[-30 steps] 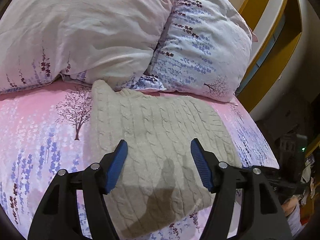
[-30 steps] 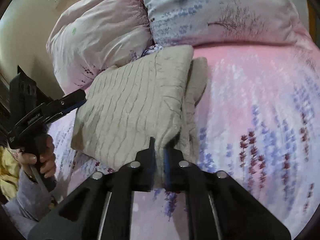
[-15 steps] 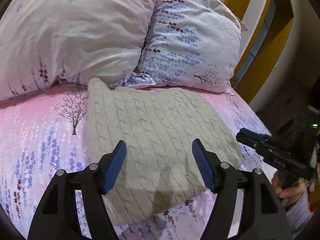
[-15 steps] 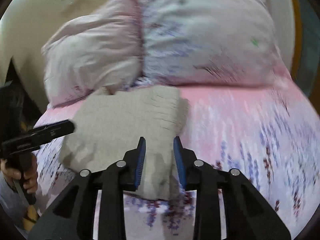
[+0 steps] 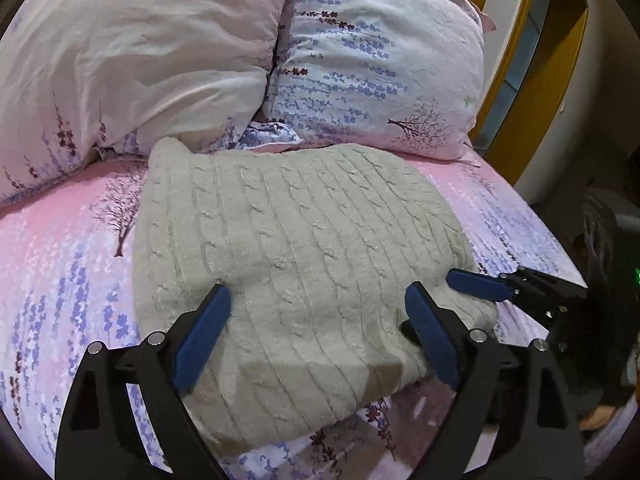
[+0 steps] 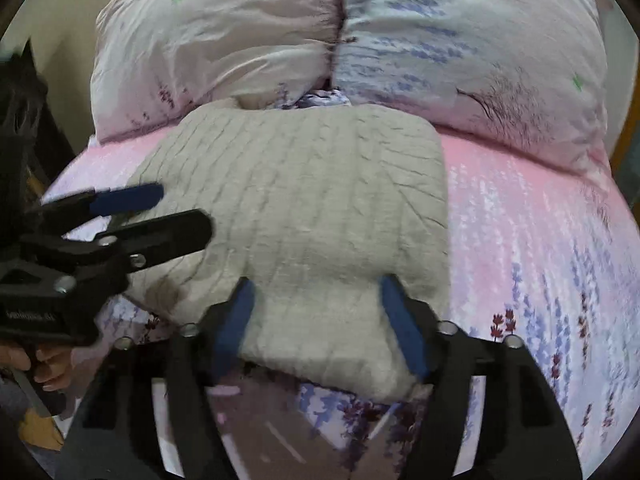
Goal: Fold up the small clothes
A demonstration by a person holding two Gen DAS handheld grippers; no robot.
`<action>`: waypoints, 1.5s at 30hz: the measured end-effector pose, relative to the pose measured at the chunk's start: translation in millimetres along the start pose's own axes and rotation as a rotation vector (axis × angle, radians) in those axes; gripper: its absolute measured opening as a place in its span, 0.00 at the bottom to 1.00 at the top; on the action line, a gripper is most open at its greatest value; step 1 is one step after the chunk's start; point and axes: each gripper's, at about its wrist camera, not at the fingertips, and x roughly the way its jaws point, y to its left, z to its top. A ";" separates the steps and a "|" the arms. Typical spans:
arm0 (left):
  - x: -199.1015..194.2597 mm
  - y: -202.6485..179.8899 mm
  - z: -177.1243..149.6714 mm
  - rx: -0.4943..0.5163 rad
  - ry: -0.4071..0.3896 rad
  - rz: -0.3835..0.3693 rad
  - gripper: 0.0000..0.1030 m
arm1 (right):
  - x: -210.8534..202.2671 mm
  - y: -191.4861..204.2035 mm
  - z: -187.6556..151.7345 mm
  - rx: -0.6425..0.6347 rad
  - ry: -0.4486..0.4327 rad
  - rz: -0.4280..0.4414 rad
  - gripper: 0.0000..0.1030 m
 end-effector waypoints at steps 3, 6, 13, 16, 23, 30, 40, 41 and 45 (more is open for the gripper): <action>-22.3 7.1 -2.2 -0.020 -0.035 0.002 0.83 | -25.8 -6.8 -2.6 0.052 -0.076 -0.024 0.68; -49.0 19.6 -12.7 -0.025 -0.062 0.091 0.84 | -49.3 -25.4 -7.4 0.119 -0.130 -0.090 0.88; -66.6 35.2 -58.0 -0.086 0.032 0.218 0.89 | -51.1 -28.9 -34.1 0.176 -0.039 -0.207 0.98; -64.3 34.2 -70.7 -0.108 0.058 0.236 0.95 | -44.7 -15.2 -46.4 0.144 -0.012 -0.185 0.98; -47.8 34.6 -74.6 -0.133 0.117 0.232 0.98 | -29.7 -2.5 -57.8 0.201 0.041 -0.118 0.98; -36.9 23.8 -76.0 -0.089 0.148 0.306 0.99 | -16.2 11.7 -61.7 0.145 0.084 -0.160 0.98; -32.9 20.3 -77.4 -0.071 0.139 0.361 0.99 | -16.6 11.0 -63.7 0.157 0.054 -0.170 0.98; -33.3 19.8 -77.6 -0.072 0.138 0.363 0.99 | -16.5 10.5 -63.6 0.156 0.053 -0.169 0.98; -33.4 19.4 -77.1 -0.071 0.136 0.363 0.99 | -15.1 10.2 -62.8 0.153 0.052 -0.172 0.98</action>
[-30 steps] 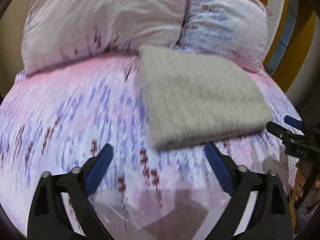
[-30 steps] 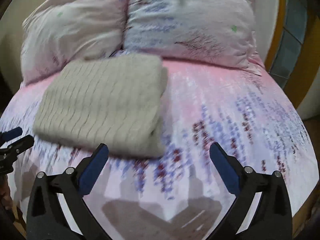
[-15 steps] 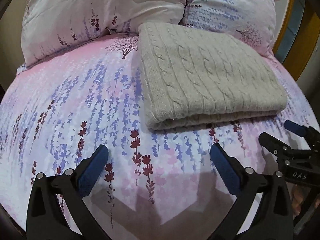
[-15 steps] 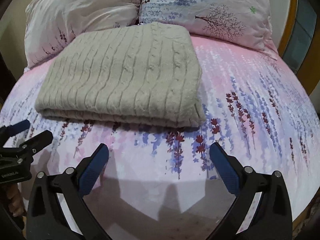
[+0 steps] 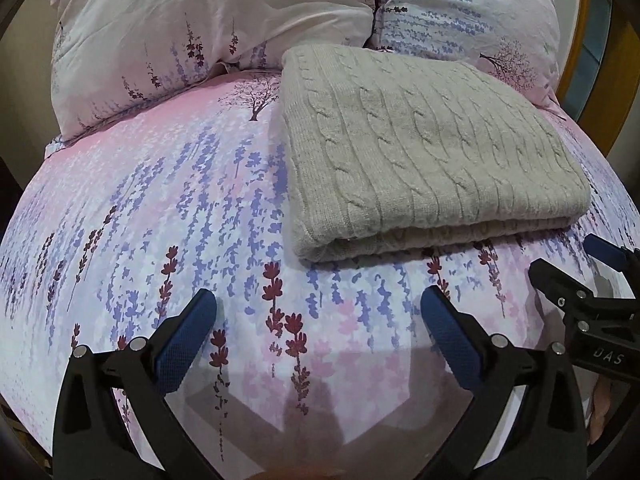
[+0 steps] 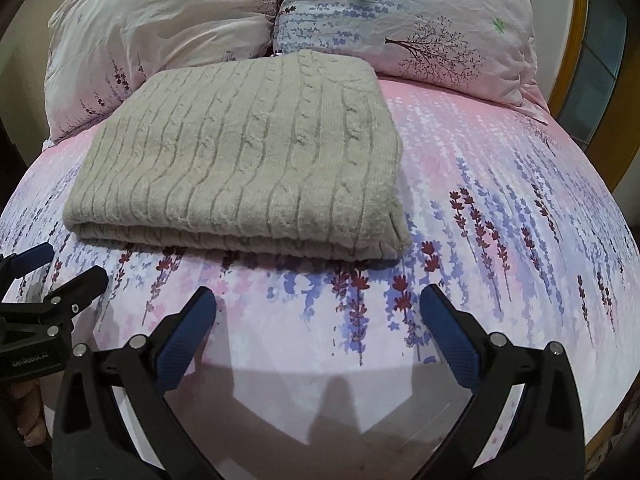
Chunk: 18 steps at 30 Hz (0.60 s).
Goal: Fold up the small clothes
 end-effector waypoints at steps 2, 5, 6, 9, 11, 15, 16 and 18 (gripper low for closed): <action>-0.2 0.0 -0.3 -0.002 -0.002 0.002 0.99 | 0.2 -0.3 0.0 -0.002 0.000 0.001 0.98; -0.2 0.1 -0.7 -0.003 -0.003 0.004 0.99 | 0.3 0.2 0.2 -0.001 0.000 0.001 0.98; -0.1 0.3 -0.5 -0.002 -0.003 0.003 0.99 | 0.2 0.3 0.0 -0.001 0.000 0.000 0.98; -0.2 0.1 -0.5 -0.001 -0.003 0.002 0.99 | 0.3 0.3 0.1 -0.001 0.000 0.000 0.98; 0.1 0.2 -0.3 -0.001 -0.003 0.002 0.99 | 0.3 -0.1 0.1 -0.001 -0.001 0.000 0.98; 0.1 0.2 -0.3 -0.001 -0.003 0.002 0.99 | 0.2 0.0 0.1 -0.002 0.000 0.000 0.98; 0.0 0.2 -0.3 0.000 -0.003 0.002 0.99 | 0.1 0.0 0.1 -0.001 -0.001 0.000 0.98; 0.1 0.2 -0.3 -0.001 -0.003 0.002 0.99 | 0.0 0.1 0.1 -0.002 -0.001 0.000 0.98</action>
